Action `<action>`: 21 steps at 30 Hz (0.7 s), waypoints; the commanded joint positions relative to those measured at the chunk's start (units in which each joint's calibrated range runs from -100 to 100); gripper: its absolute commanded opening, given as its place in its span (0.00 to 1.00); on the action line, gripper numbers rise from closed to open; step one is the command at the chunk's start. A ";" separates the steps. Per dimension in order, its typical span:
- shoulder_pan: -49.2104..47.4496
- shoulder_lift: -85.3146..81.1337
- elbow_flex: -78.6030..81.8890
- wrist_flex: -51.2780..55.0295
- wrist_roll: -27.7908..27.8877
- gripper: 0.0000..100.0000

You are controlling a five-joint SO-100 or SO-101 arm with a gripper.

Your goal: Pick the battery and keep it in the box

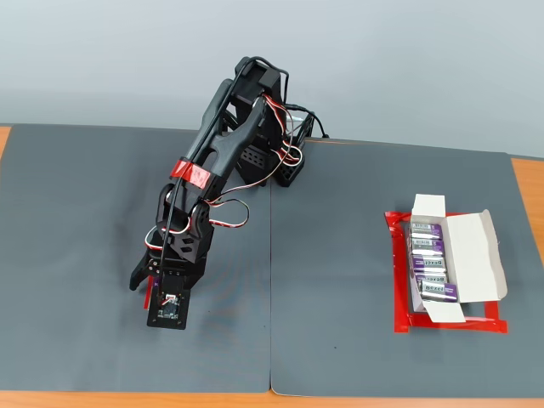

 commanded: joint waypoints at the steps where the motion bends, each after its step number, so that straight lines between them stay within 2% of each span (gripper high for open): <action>1: 0.61 -0.06 -1.98 -0.14 0.29 0.26; 7: 0.53 -0.06 -1.98 -0.14 0.29 0.18; 21: 0.31 -0.06 -1.98 0.04 0.29 0.09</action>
